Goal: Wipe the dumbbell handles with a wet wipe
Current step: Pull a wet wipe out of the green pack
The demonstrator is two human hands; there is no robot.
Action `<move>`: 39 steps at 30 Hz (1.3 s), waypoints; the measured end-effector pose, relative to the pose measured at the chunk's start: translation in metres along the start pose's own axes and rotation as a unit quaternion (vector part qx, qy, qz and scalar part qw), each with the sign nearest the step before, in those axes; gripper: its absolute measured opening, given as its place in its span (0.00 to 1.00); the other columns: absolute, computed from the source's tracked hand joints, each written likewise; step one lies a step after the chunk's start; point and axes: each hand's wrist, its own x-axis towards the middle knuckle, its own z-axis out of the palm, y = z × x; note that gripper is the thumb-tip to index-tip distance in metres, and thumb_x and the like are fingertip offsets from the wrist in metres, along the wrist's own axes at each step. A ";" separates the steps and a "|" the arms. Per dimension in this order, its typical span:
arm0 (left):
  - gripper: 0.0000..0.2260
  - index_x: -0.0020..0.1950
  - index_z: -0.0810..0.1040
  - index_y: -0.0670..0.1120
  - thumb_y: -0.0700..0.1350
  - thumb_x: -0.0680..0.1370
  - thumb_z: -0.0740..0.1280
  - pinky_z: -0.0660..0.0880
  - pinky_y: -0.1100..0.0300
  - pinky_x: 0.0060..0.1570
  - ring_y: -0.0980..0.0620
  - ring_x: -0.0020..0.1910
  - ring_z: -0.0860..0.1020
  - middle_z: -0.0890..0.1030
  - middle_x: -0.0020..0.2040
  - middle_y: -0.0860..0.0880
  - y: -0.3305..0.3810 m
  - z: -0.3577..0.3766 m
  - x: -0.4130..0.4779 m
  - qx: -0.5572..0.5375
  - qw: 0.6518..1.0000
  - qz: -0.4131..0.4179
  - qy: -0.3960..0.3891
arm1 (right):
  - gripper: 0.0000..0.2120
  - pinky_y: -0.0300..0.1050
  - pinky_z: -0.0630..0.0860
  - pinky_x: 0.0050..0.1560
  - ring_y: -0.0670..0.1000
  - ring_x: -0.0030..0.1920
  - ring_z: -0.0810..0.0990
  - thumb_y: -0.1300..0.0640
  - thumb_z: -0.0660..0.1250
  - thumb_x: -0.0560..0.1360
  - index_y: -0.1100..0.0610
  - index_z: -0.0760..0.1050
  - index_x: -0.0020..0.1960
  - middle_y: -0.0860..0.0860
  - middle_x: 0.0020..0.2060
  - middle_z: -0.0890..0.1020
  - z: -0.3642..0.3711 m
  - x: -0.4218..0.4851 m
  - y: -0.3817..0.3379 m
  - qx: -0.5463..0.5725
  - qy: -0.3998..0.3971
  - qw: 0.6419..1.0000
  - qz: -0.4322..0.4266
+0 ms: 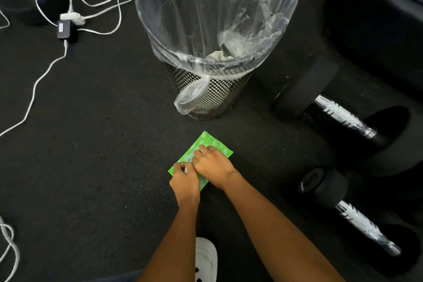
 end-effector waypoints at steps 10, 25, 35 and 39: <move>0.09 0.55 0.74 0.41 0.44 0.79 0.58 0.64 0.61 0.41 0.52 0.43 0.71 0.73 0.46 0.47 0.001 -0.003 -0.002 -0.032 0.999 -0.003 -0.020 | 0.14 0.49 0.68 0.59 0.58 0.62 0.69 0.66 0.52 0.79 0.64 0.66 0.62 0.59 0.60 0.72 0.000 0.004 0.011 -0.018 -0.015 0.999 -0.032; 0.06 0.50 0.74 0.46 0.45 0.80 0.58 0.65 0.60 0.43 0.52 0.45 0.72 0.74 0.46 0.48 -0.002 0.001 -0.005 -0.086 0.996 -0.008 -0.008 | 0.14 0.49 0.65 0.60 0.57 0.64 0.65 0.66 0.53 0.78 0.63 0.67 0.62 0.58 0.61 0.71 0.002 -0.005 0.018 0.026 -0.016 0.998 -0.054; 0.07 0.49 0.75 0.46 0.47 0.80 0.59 0.67 0.64 0.36 0.56 0.39 0.74 0.75 0.40 0.53 -0.006 0.003 -0.001 -0.105 0.994 0.000 -0.024 | 0.15 0.49 0.65 0.62 0.56 0.63 0.66 0.66 0.54 0.76 0.62 0.65 0.63 0.58 0.62 0.70 0.007 0.002 0.021 0.104 -0.015 0.995 -0.002; 0.08 0.49 0.75 0.46 0.47 0.80 0.59 0.67 0.66 0.34 0.58 0.38 0.74 0.75 0.39 0.53 -0.008 0.005 0.000 -0.106 0.994 0.002 -0.021 | 0.16 0.48 0.65 0.63 0.55 0.65 0.65 0.65 0.55 0.77 0.61 0.65 0.64 0.57 0.64 0.68 0.002 0.004 0.024 0.105 -0.023 0.994 -0.002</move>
